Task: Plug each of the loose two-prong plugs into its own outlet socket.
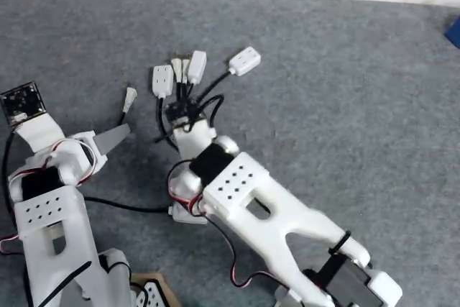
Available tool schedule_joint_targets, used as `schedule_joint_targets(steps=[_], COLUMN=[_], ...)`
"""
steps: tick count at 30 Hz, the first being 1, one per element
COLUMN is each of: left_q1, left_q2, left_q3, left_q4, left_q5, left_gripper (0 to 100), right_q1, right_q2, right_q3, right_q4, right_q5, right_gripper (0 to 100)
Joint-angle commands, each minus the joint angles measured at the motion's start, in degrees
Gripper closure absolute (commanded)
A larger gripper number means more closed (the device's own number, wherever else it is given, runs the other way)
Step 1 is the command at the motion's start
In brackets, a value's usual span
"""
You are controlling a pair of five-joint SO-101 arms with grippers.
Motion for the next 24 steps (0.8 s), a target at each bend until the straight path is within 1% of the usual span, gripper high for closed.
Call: schedule_joint_targets(steps=[1, 10, 16, 24], left_q1=[-0.7, -0.7, -0.7, -0.7], left_q2=[-0.3, -0.3, -0.3, -0.3], left_q3=[-1.2, -1.4, -1.4, -1.4], left_q4=[-1.1, -1.0, -0.8, -0.8], left_q5=[0.3, 0.3, 0.3, 0.3], left_gripper=[51, 51, 51, 51], right_q1=[-1.0, 2.3, 2.3, 2.2], right_q2=[-0.3, -0.3, -0.3, -0.4], right_q3=[0.7, 2.4, 3.3, 6.2], right_q4=[-0.7, -1.5, -2.6, -6.6], right_q5=[-0.6, -0.2, -0.1, -0.1], right_gripper=[99.1, 99.1, 99.1, 99.1])
